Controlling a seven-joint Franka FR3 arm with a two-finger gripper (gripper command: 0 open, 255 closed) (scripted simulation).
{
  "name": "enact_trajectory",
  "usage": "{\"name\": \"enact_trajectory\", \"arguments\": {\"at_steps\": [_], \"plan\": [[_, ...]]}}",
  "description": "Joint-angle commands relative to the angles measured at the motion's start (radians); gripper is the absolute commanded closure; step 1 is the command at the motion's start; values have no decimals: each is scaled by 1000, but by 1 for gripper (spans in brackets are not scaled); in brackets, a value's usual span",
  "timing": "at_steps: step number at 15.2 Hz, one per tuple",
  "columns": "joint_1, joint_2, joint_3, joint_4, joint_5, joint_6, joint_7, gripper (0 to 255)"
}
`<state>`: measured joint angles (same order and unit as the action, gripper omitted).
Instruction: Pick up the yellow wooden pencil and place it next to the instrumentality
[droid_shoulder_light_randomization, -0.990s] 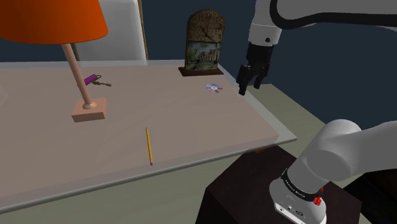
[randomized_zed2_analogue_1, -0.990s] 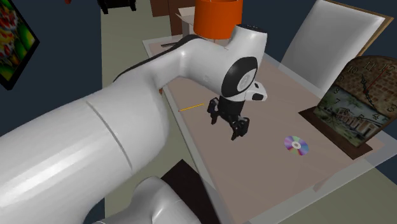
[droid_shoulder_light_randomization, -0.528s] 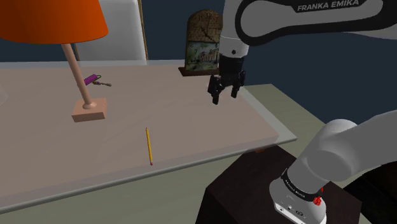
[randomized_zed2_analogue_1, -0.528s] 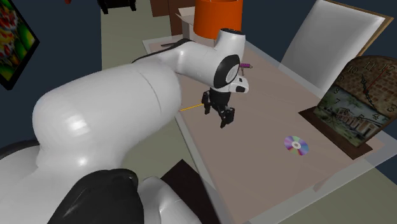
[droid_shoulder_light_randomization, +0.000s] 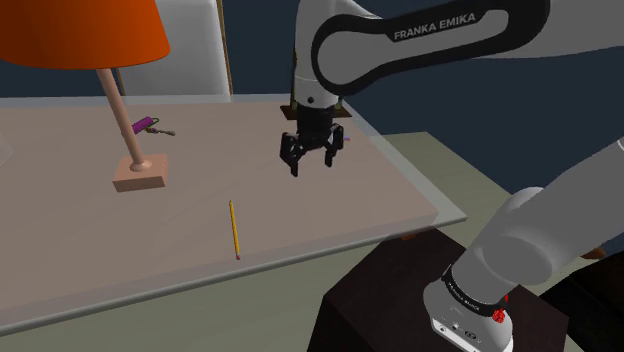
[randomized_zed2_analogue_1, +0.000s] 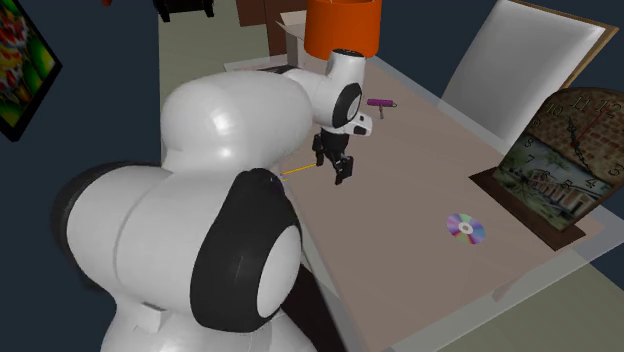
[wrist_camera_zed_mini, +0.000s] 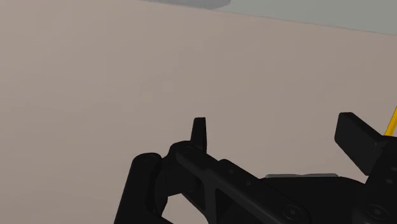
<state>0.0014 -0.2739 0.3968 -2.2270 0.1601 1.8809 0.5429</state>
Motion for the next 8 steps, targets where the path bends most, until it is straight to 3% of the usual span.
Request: {"name": "enact_trajectory", "arguments": {"at_steps": [1,8], "plan": [[-2,81,30,48,-21,33,64,0],[27,378,95,264,-150,93,295,0]]}}
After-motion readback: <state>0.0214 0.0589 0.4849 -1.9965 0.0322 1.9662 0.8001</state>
